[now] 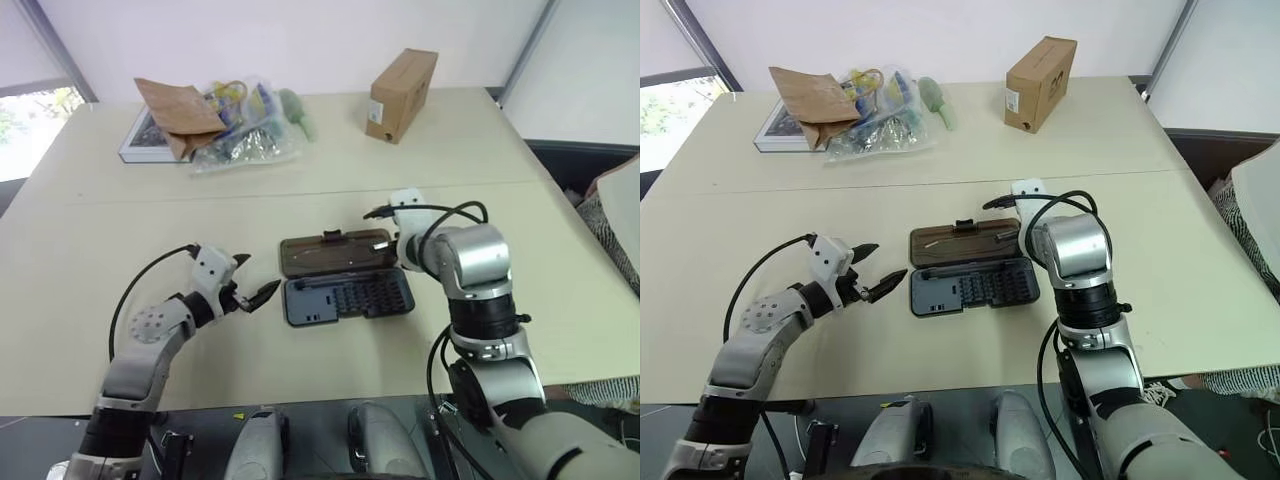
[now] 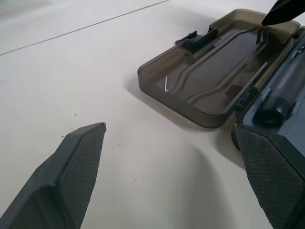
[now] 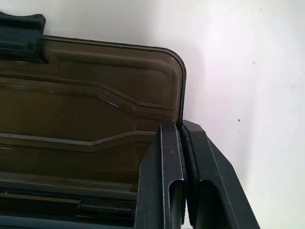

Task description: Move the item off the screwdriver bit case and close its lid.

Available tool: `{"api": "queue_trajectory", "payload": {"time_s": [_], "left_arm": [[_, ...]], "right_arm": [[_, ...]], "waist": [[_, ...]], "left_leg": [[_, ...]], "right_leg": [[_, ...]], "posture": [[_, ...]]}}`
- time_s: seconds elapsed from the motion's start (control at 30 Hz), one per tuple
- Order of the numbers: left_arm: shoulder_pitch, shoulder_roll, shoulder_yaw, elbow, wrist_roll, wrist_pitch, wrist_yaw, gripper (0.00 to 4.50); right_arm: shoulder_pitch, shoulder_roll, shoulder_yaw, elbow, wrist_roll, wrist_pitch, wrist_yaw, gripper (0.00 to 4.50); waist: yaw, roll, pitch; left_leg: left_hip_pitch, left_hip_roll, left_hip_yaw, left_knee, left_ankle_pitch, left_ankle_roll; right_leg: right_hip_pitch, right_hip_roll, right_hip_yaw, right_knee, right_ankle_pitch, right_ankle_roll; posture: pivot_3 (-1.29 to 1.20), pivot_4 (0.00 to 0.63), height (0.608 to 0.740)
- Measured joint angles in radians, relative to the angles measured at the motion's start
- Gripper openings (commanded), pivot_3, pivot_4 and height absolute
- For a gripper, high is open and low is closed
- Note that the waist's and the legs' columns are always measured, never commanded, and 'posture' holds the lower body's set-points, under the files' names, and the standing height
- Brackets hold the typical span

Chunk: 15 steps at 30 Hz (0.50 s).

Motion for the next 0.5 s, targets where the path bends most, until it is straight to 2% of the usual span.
{"api": "queue_trajectory", "payload": {"time_s": [0.5], "left_arm": [[-0.007, 0.001, 0.000, 0.000, 0.001, 0.001, 0.001, 4.50]], "right_arm": [[-0.005, 0.048, -0.030, -0.001, -0.010, 0.008, -0.065, 0.04]], "waist": [[-0.001, 0.000, 0.000]], "left_leg": [[0.000, 0.000, 0.000, 0.000, 0.000, 0.000]], "right_leg": [[0.000, 0.000, 0.000, 0.000, 0.000, 0.000]], "posture": [[0.00, 0.150, 0.740]]}}
